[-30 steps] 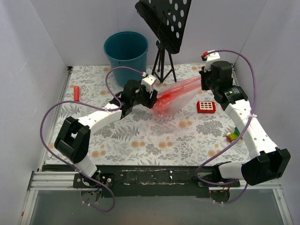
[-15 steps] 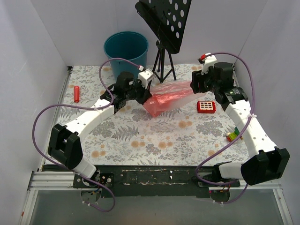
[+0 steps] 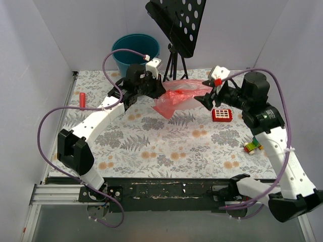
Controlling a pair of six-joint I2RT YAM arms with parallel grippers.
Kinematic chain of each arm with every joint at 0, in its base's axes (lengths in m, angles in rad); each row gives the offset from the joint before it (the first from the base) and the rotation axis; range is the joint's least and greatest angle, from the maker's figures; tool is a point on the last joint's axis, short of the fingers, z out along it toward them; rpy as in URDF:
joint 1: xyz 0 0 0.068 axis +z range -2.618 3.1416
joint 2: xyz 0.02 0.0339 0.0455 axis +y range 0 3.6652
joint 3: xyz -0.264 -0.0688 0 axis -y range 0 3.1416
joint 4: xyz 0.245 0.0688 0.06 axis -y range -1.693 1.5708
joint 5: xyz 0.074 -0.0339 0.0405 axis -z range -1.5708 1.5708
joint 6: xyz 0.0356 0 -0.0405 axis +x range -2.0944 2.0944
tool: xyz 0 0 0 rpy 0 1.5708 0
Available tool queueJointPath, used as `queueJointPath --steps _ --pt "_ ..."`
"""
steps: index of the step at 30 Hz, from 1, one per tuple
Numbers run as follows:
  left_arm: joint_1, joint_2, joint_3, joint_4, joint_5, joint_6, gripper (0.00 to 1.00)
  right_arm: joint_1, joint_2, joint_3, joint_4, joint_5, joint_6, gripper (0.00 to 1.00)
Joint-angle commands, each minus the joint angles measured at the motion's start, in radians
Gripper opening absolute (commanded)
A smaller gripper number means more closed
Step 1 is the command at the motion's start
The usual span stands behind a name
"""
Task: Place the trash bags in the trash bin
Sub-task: Unfold the trash bag at the center of the board.
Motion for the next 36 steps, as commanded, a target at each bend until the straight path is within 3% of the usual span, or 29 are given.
queueJointPath --steps 1,4,11,21,27,32,36 --pt "0.009 0.005 0.051 -0.059 -0.004 -0.051 0.0 0.121 -0.053 -0.035 -0.063 -0.142 -0.304 0.71" --pt "0.012 0.008 0.068 -0.074 0.013 -0.053 0.0 0.211 -0.092 -0.098 -0.037 -0.078 -0.387 0.72" --pt "0.011 -0.009 0.1 -0.08 0.067 -0.05 0.0 0.288 0.006 -0.17 0.05 0.011 -0.474 0.8" --pt "0.021 -0.032 0.137 -0.102 0.065 -0.063 0.0 0.372 0.094 -0.251 0.267 0.095 -0.482 0.79" --pt "0.038 -0.02 0.209 -0.103 0.072 -0.123 0.0 0.467 0.115 -0.351 0.426 0.304 -0.531 0.79" --pt "0.046 -0.015 0.264 -0.109 0.09 -0.143 0.0 0.536 0.157 -0.441 0.69 0.641 -0.591 0.77" --pt "0.051 -0.038 0.253 -0.105 0.082 -0.14 0.0 0.54 0.177 -0.409 0.739 0.686 -0.62 0.74"
